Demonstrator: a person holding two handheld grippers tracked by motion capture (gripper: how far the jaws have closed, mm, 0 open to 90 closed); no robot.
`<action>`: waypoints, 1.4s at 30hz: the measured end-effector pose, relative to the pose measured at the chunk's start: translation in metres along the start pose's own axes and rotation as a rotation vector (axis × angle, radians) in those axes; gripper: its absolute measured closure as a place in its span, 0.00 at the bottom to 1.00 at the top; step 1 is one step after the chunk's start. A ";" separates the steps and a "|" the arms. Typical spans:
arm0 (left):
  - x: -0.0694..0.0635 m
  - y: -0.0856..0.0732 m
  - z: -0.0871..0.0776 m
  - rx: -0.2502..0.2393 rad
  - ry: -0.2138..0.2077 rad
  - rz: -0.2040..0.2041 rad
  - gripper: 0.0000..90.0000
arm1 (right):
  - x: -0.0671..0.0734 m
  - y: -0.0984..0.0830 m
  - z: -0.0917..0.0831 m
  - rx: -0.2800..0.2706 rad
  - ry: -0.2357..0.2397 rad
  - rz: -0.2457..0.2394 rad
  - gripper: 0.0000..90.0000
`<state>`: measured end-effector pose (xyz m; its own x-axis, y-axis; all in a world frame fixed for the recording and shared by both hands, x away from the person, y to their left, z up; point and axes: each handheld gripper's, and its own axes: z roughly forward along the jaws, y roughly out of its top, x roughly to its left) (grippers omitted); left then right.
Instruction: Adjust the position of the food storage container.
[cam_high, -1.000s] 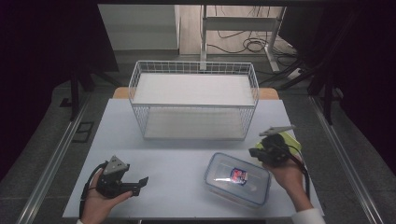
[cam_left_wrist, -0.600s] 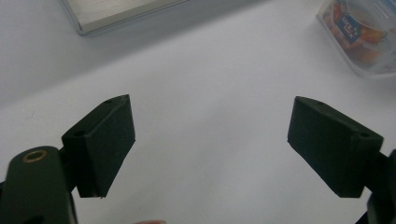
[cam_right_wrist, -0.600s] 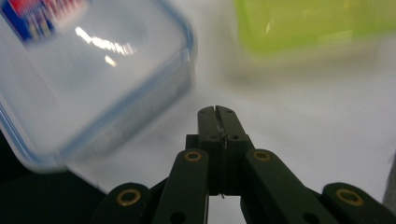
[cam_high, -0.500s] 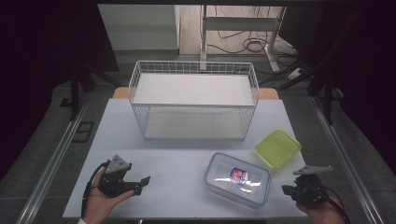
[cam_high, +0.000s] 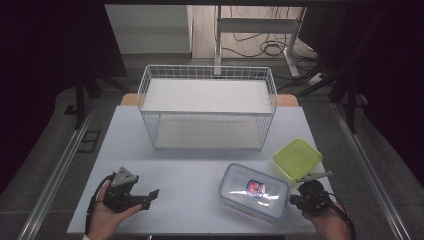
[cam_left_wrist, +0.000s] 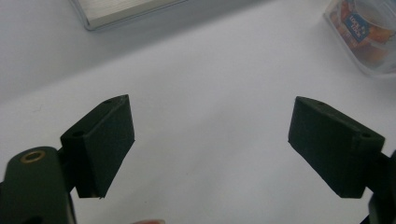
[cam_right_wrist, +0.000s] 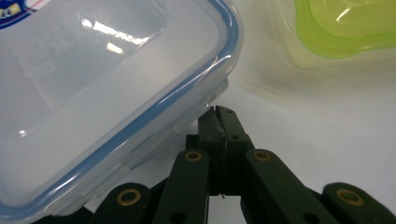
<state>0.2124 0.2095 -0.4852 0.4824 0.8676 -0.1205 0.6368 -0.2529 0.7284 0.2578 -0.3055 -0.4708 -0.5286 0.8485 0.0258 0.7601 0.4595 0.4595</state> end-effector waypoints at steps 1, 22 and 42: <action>0.000 0.000 -0.001 -0.001 0.001 -0.001 0.16 | 0.000 0.001 0.001 -0.001 0.009 0.009 1.00; 0.002 0.000 0.002 0.003 0.000 -0.001 0.16 | 0.027 0.037 0.024 -0.012 0.019 -0.029 1.00; 0.003 0.000 0.003 0.006 0.001 -0.001 0.16 | 0.066 0.083 0.057 -0.081 0.009 -0.069 1.00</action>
<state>0.2158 0.2107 -0.4873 0.4813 0.8682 -0.1205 0.6410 -0.2549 0.7240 0.3078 -0.1968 -0.4819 -0.5826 0.8128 -0.0006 0.6886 0.4939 0.5309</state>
